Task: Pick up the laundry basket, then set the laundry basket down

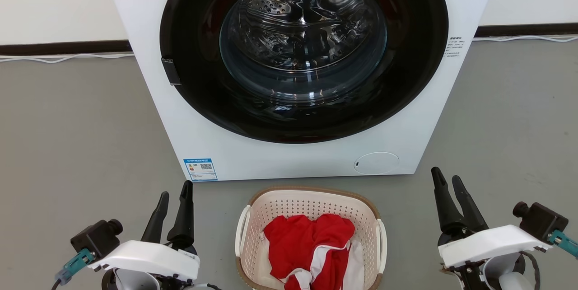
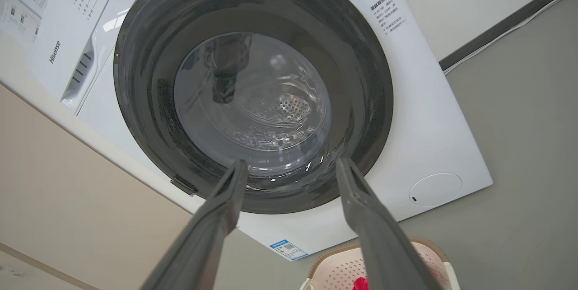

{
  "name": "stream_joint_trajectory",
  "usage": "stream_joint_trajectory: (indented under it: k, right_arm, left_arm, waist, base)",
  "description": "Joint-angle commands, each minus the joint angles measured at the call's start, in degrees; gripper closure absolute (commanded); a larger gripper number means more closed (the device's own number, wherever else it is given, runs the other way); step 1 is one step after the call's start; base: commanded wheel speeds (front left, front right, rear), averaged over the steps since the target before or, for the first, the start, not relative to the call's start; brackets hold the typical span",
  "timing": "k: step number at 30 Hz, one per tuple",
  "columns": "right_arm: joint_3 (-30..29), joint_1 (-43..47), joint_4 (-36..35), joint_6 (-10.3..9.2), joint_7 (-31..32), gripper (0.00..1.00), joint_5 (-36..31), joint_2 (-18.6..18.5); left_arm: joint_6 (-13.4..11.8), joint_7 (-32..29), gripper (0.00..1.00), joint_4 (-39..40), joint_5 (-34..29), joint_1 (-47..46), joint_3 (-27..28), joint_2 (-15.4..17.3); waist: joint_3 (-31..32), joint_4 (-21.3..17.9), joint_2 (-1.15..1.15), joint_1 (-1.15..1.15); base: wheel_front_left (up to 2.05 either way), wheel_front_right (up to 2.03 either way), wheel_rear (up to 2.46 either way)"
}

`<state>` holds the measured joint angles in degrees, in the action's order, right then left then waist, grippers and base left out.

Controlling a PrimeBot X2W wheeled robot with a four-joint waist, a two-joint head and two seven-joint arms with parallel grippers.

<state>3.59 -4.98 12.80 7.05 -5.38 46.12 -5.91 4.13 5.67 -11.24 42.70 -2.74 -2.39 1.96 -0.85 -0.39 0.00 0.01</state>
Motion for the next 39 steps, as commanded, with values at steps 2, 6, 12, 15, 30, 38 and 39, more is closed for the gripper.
stream_joint_trajectory:
  k: [2, 6, 12, 15, 30, 38, 39]
  right_arm:
    - [1.2, -2.7, -1.9, 0.27, -1.4, 0.00, -3.0, -0.6]
    - [1.7, -2.9, -2.0, 0.28, -2.1, 0.00, -5.6, -0.8]
    - [2.3, -3.0, -2.0, 0.30, -3.1, 0.00, -9.6, -0.9]
    - [2.5, -3.1, -2.1, 0.31, -3.6, 0.00, -11.5, -0.9]
    - [3.9, -3.7, -2.5, 0.36, -5.9, 0.00, -19.9, -1.4]
    - [4.7, -4.0, -2.9, 0.39, -7.3, 0.00, -25.1, -1.5]
    - [4.8, -4.0, -3.0, 0.40, -7.4, 0.00, -25.8, -1.6]
  left_arm:
    - [-0.5, 1.1, 0.00, 1.8, -2.8, -2.2, 0.5, 0.5]
    - [-0.7, 1.8, 0.00, 2.1, -5.3, -2.3, 0.3, 0.6]
    - [-1.0, 2.8, 0.00, 2.5, -9.1, -2.2, -0.1, 0.6]
    - [-1.1, 3.3, 0.00, 2.7, -11.0, -2.2, -0.2, 0.6]
    - [-1.3, 5.6, 0.00, 4.4, -19.6, -2.1, -1.2, 0.7]
    - [-1.7, 7.0, 0.00, 5.0, -24.9, -2.0, -1.7, 0.8]
    - [-1.7, 7.1, 0.00, 5.2, -25.6, -2.0, -1.8, 0.8]
  waist:
    - [-0.1, 0.0, 0.00, 0.00]
    - [-0.2, 0.1, 0.00, 0.00]
    - [-0.1, 0.1, 0.00, 0.00]
    - [-0.1, 0.0, 0.00, 0.00]
    - [0.0, -0.6, 0.00, 0.00]
    - [0.0, -0.7, 0.00, 0.00]
    - [-0.1, -0.7, 0.00, 0.00]
  base:
    - [0.00, 0.00, 0.00]
    - [0.00, 0.00, 0.00]
    - [0.00, 0.00, 0.00]
    - [0.00, 0.00, 0.00]
    - [0.00, 0.00, 0.00]
    - [0.00, 0.00, 0.00]
    - [0.00, 0.00, 0.00]
